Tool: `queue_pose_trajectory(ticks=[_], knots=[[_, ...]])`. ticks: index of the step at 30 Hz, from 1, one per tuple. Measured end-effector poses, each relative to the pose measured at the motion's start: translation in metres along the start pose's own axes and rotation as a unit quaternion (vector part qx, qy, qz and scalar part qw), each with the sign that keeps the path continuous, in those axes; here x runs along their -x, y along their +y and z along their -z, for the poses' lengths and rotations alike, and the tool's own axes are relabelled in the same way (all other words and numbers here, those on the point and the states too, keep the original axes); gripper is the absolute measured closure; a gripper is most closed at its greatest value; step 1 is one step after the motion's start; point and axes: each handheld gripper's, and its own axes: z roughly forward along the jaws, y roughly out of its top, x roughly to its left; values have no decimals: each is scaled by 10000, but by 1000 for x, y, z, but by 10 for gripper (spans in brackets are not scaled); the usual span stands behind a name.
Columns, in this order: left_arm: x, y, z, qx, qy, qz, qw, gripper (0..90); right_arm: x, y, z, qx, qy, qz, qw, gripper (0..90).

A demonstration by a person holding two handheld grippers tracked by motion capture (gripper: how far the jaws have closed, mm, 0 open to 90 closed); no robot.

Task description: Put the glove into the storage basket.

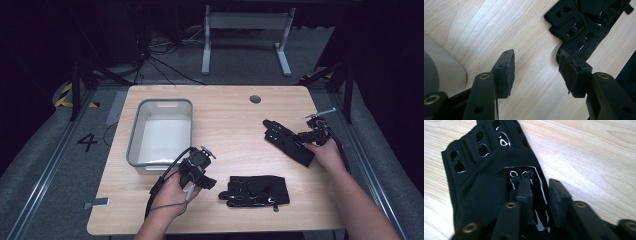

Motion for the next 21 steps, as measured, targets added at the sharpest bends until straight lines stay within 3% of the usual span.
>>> queue_pose_trajectory(ticks=[3, 7, 15, 21], knots=[[0, 0, 0, -1, -16, -14, 10000, 470, -3, 1, 1, -36, 5, 42, 10000, 835], [0, 0, 0, 2, -5, -5, 10000, 470, -9, 3, 8, 13, -70, 210, 9998, 852], [2, 4, -1, 14, -33, -41, 10000, 470, -25, 2, 37, 464, 19, 429, 9980, 855], [4, 9, -4, 0, -57, -115, 9999, 469, -42, -1, 63, 847, 39, 738, 9937, 858]])
